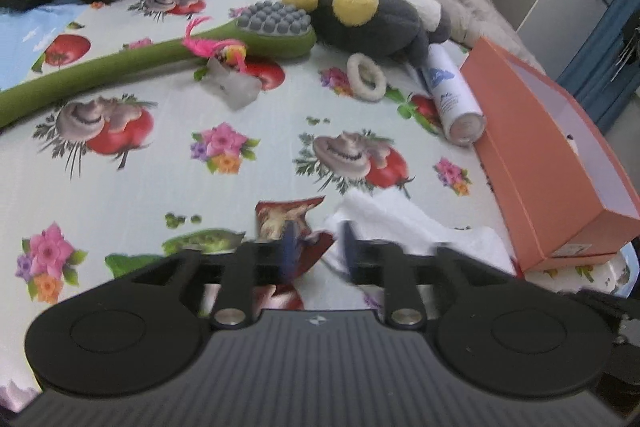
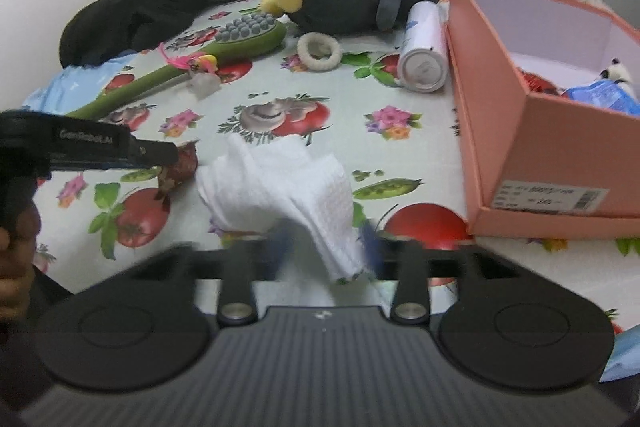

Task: Organize soft objects
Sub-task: 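Lift white towel with right tool while left tool grasps small wrapped candy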

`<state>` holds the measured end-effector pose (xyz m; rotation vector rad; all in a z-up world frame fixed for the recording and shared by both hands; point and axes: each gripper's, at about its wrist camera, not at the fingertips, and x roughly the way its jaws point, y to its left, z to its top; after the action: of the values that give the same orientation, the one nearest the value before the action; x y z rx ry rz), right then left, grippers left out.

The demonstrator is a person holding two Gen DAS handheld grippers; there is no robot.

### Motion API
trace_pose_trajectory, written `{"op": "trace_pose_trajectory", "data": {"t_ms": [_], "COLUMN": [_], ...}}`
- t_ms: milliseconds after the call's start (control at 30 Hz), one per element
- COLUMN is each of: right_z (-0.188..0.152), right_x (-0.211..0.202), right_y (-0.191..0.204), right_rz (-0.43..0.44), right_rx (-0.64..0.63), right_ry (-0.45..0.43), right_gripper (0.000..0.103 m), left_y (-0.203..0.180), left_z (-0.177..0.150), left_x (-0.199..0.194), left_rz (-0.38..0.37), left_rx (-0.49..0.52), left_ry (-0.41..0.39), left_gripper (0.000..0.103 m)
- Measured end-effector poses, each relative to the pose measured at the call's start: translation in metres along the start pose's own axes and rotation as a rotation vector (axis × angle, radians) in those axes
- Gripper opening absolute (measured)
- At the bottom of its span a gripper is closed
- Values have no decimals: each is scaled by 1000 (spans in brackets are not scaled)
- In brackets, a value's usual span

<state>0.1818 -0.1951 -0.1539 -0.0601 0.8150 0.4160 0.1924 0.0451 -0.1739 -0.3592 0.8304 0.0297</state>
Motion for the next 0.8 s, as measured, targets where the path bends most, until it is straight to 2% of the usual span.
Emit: {"op": "trace_pose_trajectory", "data": {"t_ms": [33,133,267,400,533,633,700,800], "right_z": [1,8,18,20,18,14,10,7], "right_x": [-4,-9,2,25,45,55,59,57], "right_y": [1,6,17,26,30,32,29,23], "right_rz": [1,4,14,68,86,54,66,70], "right_rx": [-9,-65,-159,-213,-212,-217,-198,-171], "right_ry": [-16,-53,-71,-29,17,59,85,79], "right_gripper": [59,60,64,72,72,71,63,61], "left_y": [0,-1,-1,3,6,8,9,9], "left_z": [-1,-5,-9,-12,-12,-10,-8,-7], "left_x": [1,-4,-3,1,6,7,9,13], "left_rz": [4,6,25,28,28,33,26,32], "left_rx": [-1,8,8,-21,-49,-58,-69,-75], "left_ry": [9,-8,2,14,25,30,31,36], "left_gripper": [51,56,60,64,64,66,76,76]}}
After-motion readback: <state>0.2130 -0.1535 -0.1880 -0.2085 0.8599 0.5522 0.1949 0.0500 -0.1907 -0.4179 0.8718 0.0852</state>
